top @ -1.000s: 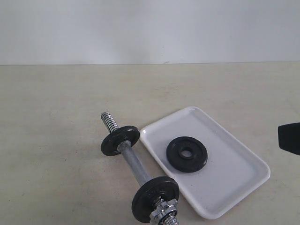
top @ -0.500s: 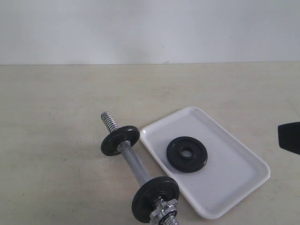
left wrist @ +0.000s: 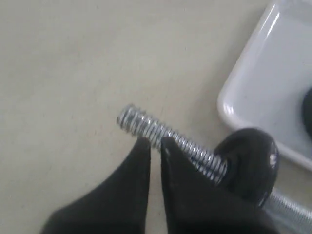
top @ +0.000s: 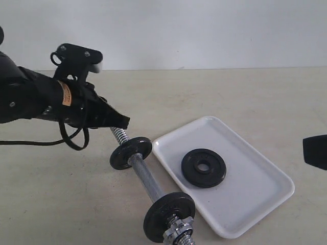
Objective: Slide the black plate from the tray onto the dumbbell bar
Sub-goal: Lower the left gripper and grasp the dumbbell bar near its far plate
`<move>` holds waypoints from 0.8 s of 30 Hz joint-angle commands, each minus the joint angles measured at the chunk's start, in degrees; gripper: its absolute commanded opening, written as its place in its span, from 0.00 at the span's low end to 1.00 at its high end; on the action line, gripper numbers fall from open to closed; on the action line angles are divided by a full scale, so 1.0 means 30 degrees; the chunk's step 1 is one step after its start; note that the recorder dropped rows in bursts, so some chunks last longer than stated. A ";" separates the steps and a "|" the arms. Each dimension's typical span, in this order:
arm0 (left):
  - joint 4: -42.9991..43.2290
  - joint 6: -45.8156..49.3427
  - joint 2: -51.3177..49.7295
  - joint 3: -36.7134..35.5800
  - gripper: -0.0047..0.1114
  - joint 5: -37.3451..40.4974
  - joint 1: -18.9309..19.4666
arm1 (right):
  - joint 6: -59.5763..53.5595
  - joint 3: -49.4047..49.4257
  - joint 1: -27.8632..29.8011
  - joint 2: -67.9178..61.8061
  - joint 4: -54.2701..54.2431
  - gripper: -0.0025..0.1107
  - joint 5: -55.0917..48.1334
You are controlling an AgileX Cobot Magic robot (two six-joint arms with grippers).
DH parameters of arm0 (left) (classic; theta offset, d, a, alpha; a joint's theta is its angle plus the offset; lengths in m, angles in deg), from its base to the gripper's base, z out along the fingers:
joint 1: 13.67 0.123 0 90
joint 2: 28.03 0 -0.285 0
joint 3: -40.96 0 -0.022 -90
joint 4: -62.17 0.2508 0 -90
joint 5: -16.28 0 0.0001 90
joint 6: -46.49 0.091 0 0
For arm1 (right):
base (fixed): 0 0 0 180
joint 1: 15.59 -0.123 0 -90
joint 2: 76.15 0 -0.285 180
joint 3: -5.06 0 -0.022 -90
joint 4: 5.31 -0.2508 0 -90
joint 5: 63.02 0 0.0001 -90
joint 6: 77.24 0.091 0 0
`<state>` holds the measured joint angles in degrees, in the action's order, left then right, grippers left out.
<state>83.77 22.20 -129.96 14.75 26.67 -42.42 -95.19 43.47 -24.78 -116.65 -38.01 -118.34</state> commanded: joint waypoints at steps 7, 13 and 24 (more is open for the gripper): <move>-0.7985 -0.5595 -0.0724 0.1619 0.54 0.8866 -0.0351 | -0.0252 0.0042 0.0002 -0.0002 -0.0017 0.64 -0.0103; -1.5904 -0.2838 -0.0753 0.1619 0.59 0.8332 -0.0426 | -0.0252 0.0042 0.0002 -0.0002 -0.0282 0.64 -0.0145; -2.2477 0.1223 -0.2132 0.1619 0.59 0.5393 -0.2432 | -0.0913 0.0042 0.0002 -0.0002 -0.1144 0.64 -0.0723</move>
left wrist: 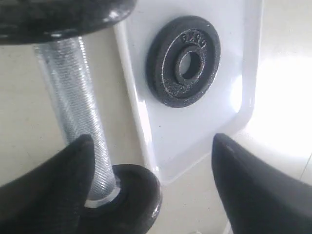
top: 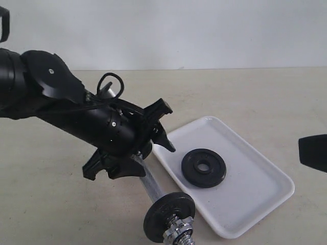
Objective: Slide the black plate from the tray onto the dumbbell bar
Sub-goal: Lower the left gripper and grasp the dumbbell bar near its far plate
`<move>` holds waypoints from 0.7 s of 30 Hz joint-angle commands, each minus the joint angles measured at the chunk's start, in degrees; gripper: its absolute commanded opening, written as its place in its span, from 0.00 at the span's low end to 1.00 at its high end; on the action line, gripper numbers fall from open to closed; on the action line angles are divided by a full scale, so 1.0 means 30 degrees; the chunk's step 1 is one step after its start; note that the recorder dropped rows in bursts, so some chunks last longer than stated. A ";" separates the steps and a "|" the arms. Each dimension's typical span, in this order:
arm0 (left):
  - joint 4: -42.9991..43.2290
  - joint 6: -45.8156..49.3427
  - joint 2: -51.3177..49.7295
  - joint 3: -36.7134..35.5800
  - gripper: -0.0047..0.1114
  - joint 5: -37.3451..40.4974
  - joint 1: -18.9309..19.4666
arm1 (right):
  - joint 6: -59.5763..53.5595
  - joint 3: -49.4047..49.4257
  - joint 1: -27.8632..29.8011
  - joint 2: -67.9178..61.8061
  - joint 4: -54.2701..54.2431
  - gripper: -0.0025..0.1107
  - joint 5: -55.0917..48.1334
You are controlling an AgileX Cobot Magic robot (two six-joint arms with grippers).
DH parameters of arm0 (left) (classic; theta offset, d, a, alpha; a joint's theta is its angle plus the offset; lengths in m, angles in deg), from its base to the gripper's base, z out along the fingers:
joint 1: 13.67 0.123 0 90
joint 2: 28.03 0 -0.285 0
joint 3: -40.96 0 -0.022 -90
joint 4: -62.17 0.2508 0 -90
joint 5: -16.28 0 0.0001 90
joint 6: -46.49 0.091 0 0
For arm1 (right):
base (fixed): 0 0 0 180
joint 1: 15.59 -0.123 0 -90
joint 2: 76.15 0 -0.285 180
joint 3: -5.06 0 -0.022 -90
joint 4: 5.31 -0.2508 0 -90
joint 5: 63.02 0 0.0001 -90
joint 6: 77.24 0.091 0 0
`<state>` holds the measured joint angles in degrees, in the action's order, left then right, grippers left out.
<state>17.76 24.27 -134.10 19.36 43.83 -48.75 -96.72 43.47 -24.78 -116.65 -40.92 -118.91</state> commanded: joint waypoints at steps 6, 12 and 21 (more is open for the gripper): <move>-0.0205 0.0727 -0.1812 0.0083 0.59 0.0106 -0.0321 | -0.0546 0.0042 0.0002 -0.0002 -0.0171 0.64 -0.0827; -0.0205 0.0727 -0.1818 0.0083 0.59 -0.0844 -0.0321 | -0.0629 0.0042 0.0002 -0.0002 -0.0171 0.64 -0.0876; 0.0141 0.0503 -0.1818 0.0083 0.59 -0.2610 -0.0321 | -0.0663 0.0042 0.0002 -0.0002 -0.0171 0.64 -0.0873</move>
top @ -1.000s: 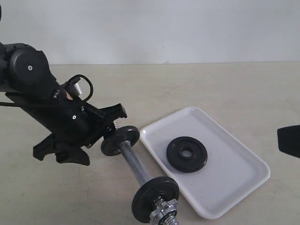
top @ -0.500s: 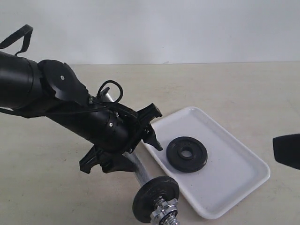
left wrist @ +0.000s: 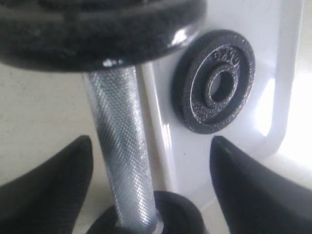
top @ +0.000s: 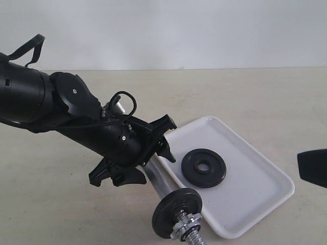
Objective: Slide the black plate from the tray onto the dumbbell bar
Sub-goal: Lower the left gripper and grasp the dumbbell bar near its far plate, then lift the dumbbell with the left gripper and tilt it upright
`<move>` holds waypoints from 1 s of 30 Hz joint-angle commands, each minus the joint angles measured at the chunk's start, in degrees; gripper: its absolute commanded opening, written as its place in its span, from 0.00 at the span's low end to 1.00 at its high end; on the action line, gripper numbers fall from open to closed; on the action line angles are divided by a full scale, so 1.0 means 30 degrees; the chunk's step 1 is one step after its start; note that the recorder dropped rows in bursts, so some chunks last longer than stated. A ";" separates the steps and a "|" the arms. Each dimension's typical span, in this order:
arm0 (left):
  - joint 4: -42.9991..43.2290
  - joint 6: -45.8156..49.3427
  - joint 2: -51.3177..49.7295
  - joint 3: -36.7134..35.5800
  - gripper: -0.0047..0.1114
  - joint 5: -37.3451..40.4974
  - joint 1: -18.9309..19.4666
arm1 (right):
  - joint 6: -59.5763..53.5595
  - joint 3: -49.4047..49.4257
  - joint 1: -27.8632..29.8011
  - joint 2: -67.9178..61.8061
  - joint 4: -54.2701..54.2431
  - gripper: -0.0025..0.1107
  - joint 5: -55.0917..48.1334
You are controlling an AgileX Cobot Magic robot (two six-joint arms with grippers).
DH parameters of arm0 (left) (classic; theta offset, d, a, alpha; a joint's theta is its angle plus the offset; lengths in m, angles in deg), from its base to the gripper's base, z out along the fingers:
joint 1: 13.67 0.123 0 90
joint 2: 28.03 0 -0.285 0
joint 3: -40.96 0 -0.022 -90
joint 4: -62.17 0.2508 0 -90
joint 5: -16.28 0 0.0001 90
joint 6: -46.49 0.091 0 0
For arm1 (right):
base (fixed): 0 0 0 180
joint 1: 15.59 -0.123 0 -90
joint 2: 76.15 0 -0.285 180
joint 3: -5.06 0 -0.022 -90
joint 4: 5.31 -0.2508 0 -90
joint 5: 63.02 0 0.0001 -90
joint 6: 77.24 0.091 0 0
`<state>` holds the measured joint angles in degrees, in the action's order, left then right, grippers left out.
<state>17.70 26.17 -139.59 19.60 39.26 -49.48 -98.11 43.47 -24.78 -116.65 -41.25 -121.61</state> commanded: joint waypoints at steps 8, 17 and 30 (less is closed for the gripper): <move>0.0180 -0.0130 -0.0313 0.0002 0.59 -0.1665 -0.0077 | -0.0201 0.0042 0.0002 -0.0002 -0.0063 0.64 0.0027; 0.0079 -0.0044 -0.1857 0.0002 0.59 -0.1881 -0.0077 | -0.0201 0.0042 0.0002 -0.0002 -0.0063 0.64 0.0027; 0.0207 0.0120 -0.1900 0.0002 0.44 -0.3697 -0.0077 | -0.0207 0.0042 0.0002 -0.0002 0.0062 0.64 0.0222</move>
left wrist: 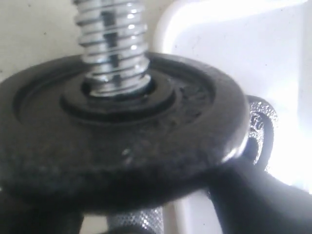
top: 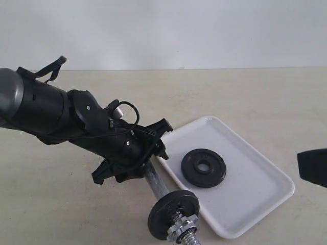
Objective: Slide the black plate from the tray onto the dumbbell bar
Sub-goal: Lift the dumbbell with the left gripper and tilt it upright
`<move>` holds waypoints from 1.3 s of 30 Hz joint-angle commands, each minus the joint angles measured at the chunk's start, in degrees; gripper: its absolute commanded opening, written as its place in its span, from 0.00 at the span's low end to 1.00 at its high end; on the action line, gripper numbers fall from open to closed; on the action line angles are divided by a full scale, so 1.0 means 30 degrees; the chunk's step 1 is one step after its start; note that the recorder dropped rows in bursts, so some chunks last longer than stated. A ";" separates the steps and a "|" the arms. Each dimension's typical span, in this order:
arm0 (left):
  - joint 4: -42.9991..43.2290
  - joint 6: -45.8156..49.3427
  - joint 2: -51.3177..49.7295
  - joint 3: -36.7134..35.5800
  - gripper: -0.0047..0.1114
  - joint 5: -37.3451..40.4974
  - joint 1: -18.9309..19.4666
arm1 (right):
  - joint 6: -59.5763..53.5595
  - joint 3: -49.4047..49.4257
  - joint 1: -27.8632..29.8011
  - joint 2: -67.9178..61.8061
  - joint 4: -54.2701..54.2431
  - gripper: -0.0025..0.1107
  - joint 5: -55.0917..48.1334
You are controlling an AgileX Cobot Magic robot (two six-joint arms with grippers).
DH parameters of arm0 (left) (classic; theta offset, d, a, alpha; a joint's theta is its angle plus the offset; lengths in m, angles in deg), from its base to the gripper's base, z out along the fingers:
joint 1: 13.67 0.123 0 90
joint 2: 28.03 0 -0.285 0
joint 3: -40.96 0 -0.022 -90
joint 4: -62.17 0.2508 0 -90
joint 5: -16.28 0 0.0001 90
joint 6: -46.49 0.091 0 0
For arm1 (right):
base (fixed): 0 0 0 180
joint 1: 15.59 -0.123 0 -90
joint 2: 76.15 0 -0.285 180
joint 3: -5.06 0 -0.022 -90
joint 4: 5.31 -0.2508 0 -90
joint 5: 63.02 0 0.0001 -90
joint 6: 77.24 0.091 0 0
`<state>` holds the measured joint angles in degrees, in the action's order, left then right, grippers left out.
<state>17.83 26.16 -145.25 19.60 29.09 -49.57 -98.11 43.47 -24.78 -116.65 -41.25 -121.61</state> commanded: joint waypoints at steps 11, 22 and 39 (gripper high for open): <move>0.0720 0.2876 -0.0014 0.0002 0.25 -0.0220 -0.0047 | -0.0173 0.0042 0.0002 -0.0002 0.0065 0.64 0.0222; 0.2866 0.4163 -0.0907 -0.0072 0.25 0.0786 0.0076 | -0.0086 0.0042 0.0002 -0.0002 0.0065 0.64 0.0098; 1.3748 0.4015 -0.1550 -0.0072 0.25 0.8190 0.2314 | -0.0050 0.0042 0.0002 -0.0002 0.0065 0.64 0.0016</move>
<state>53.66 37.97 -147.42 21.10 47.88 -42.69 -98.11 43.47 -24.78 -116.65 -41.25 -121.63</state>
